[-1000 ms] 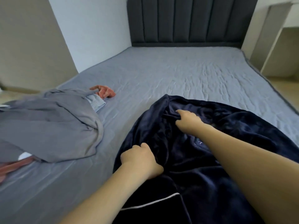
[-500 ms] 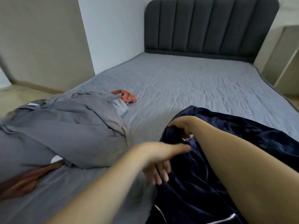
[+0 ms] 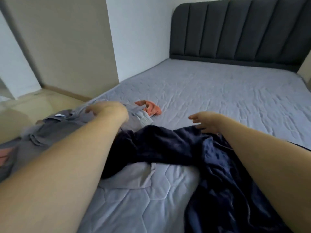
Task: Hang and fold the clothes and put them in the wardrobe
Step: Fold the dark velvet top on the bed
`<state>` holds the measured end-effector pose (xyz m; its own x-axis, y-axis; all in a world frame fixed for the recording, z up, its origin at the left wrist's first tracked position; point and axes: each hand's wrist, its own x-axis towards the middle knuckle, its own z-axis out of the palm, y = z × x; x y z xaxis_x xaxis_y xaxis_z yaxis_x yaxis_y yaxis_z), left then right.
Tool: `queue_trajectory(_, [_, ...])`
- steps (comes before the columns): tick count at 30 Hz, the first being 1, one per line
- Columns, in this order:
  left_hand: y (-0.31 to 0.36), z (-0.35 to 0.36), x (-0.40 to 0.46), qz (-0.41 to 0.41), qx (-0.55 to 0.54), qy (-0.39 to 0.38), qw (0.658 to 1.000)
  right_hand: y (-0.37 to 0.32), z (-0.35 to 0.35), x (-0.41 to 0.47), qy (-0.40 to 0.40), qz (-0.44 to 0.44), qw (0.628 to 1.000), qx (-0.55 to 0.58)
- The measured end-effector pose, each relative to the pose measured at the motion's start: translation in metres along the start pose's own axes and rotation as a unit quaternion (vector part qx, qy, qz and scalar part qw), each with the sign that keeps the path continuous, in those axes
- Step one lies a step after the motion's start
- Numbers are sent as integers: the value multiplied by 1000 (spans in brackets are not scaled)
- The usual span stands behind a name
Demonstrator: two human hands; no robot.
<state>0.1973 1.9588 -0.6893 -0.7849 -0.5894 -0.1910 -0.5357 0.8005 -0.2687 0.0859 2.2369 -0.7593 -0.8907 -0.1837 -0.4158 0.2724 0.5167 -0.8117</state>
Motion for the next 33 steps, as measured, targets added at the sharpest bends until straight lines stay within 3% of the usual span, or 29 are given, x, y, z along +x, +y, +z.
queue_trajectory(1, [23, 0, -1, 15, -32, 39, 999, 13, -5, 5, 35, -6, 995, -88])
queue_trajectory(3, [83, 14, -14, 126, -71, 82, 986, 47, -22, 16, 77, -32, 975, -208])
queue_trajectory(5, [142, 42, -26, 214, -70, 32, 974, 88, -38, 23, 85, -1, 957, -278])
queue_trajectory(7, [183, 71, -20, 251, -75, -18, 965, 124, -52, 32, 116, 47, 919, -373])
queue_trajectory(11, [209, 146, 22, 233, -176, -8, 956, 146, -55, 68, 169, 30, 924, -343])
queue_trajectory(15, [201, 207, 41, 229, -219, 112, 942, 142, -31, 106, 218, -4, 915, -340])
queue_trajectory(19, [206, 206, 44, 239, -221, 122, 938, 121, -42, 122, 315, -127, 889, -306])
queue_trajectory(22, [196, 192, 36, 251, -198, 98, 942, 120, -33, 119, 329, -173, 819, -437])
queue_trajectory(25, [156, 170, 19, 264, -82, 161, 948, 124, -18, 107, 270, -95, 764, -578])
queue_trajectory(28, [86, 161, 6, 260, 52, 223, 938, 102, -4, 90, 265, -51, 716, -644])
queue_trajectory(33, [-25, 149, 9, 163, 132, 191, 959, 61, 40, 48, 178, -138, 717, -659])
